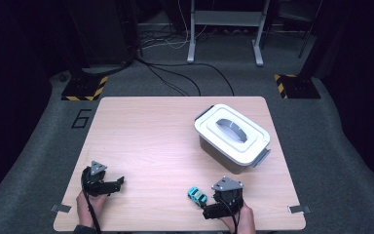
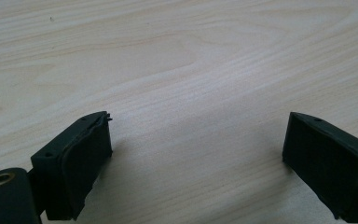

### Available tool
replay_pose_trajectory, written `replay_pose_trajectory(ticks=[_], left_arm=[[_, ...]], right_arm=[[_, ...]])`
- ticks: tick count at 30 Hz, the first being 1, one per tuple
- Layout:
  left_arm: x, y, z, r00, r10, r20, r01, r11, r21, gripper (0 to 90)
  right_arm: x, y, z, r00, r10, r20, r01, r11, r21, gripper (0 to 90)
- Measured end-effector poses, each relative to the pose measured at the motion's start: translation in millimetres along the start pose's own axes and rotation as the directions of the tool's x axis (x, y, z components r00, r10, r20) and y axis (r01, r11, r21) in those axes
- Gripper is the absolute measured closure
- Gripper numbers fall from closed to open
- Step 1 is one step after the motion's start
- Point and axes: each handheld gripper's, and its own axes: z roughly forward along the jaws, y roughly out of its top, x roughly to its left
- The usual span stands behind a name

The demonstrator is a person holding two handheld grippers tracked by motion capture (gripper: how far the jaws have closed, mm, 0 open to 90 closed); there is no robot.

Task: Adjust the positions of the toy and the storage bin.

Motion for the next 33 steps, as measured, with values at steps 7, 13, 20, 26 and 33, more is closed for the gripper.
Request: replay_pose_trajectory(ticks=[7, 13, 20, 26, 33], left_arm=[[0.0, -0.1, 0.1, 1.0, 0.0, -0.001, 0.0, 1.0, -0.001, 7.5], [0.0, 0.0, 0.0, 1.0, -0.001, 0.0, 0.001, 1.0, 0.0, 7.5], [0.0, 0.0, 0.0, 1.0, 0.0, 0.0, 0.0, 1.0, 0.0, 7.6], [0.0, 0.0, 0.0, 1.0, 0.0, 0.0, 0.0, 1.0, 0.0, 7.6], [0.0, 0.0, -0.1, 1.0, 0.0, 0.0, 0.0, 1.0, 0.0, 7.6]], right_arm=[[11.3, 6.8, 15.5, 0.999, -0.022, -0.039, 0.022, 1.0, 0.013, 0.0], [20.5, 10.4, 28.4, 0.9979, -0.051, -0.039, 0.053, 0.998, 0.032, 2.8], [22.7, 10.8, 29.9, 0.9976, -0.054, -0.043, 0.054, 0.998, 0.018, 24.8], [24.7, 9.0, 31.0, 0.9976, -0.058, -0.039, 0.059, 0.998, 0.029, 34.4], [26.4, 8.7, 30.5, 0.9966, -0.068, -0.047, 0.069, 0.998, 0.015, 46.9]])
